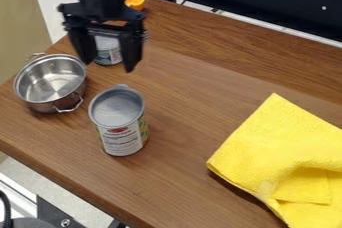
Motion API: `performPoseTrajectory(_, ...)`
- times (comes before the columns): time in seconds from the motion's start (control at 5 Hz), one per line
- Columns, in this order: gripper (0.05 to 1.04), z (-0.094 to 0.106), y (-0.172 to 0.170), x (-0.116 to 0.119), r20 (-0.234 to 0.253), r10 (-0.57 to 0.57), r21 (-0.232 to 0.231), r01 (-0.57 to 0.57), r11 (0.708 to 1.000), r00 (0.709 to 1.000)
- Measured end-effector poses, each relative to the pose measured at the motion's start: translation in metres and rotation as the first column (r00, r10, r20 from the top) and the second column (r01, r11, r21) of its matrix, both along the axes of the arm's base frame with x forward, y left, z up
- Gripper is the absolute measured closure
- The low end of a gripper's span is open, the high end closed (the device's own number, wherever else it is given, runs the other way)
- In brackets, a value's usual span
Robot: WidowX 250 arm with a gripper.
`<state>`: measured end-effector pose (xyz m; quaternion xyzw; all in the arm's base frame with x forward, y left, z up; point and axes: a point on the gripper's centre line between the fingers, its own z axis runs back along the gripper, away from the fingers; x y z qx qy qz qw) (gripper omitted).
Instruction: Move the can to the top of the table
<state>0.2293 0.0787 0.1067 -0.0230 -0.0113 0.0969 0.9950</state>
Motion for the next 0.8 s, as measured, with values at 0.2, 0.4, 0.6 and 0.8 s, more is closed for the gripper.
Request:
performPoseTrajectory(0.2,0.087,-0.002,0.005,-0.023,-0.043,-0.007,-0.023,0.006,1.000,0.999)
performPoseTrajectory(0.4,0.087,-0.008,0.001,-0.043,-0.057,-0.031,-0.034,0.029,0.999,0.998)
performPoseTrajectory(0.6,0.087,-0.012,-0.005,-0.057,-0.051,-0.059,-0.043,0.057,0.997,0.997)
performPoseTrajectory(0.8,0.087,-0.020,-0.009,-0.060,-0.079,-0.025,-0.030,0.022,0.999,0.997)
